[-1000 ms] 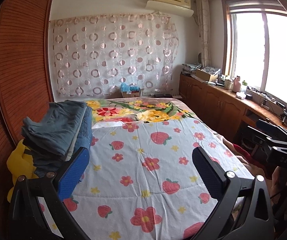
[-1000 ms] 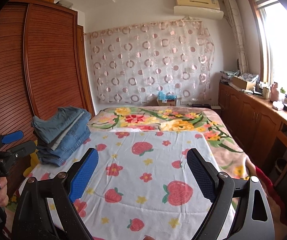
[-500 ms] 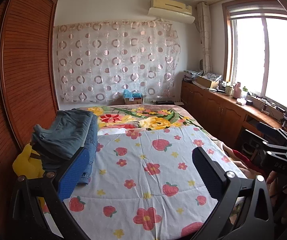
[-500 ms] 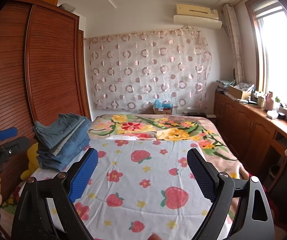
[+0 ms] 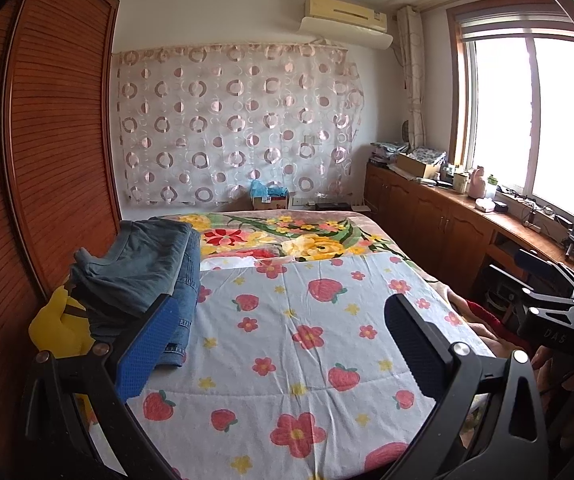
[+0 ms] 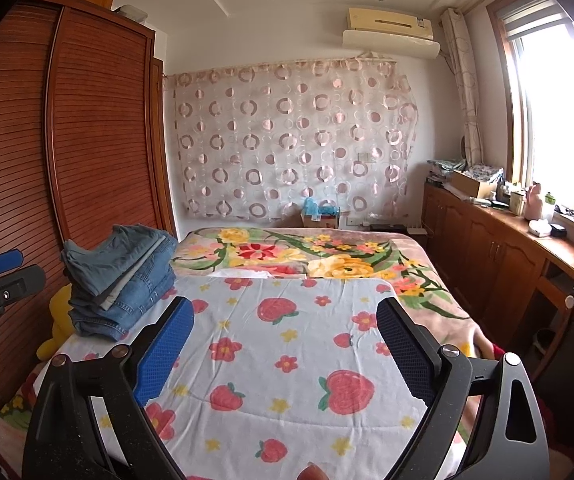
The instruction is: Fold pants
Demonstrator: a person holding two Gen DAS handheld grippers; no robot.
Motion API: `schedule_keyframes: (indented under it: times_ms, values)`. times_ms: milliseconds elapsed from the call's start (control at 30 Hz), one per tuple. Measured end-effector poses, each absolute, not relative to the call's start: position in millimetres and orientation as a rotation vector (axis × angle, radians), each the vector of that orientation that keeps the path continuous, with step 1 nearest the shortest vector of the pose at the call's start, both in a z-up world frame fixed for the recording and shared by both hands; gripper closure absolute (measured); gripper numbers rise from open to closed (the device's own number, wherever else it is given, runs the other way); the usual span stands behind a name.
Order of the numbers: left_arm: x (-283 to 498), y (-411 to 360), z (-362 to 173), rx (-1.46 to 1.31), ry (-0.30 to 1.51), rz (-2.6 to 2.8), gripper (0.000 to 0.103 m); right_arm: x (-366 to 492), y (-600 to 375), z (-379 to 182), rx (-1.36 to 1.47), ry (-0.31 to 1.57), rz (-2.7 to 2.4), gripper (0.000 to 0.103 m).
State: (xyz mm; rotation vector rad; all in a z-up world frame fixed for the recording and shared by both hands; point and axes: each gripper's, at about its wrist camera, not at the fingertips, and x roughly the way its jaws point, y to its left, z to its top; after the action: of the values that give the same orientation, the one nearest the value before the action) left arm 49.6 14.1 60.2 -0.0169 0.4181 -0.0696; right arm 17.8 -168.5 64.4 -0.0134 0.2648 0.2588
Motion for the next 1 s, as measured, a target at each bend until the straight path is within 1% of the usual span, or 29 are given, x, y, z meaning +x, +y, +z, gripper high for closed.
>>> schedule_keyframes:
  times_ms: [1000]
  values:
    - [48.9,14.6,60.4,-0.016,0.419,-0.070,0.000,18.1,-174.6,62.2,-0.011,0.263,0.259,0.009]
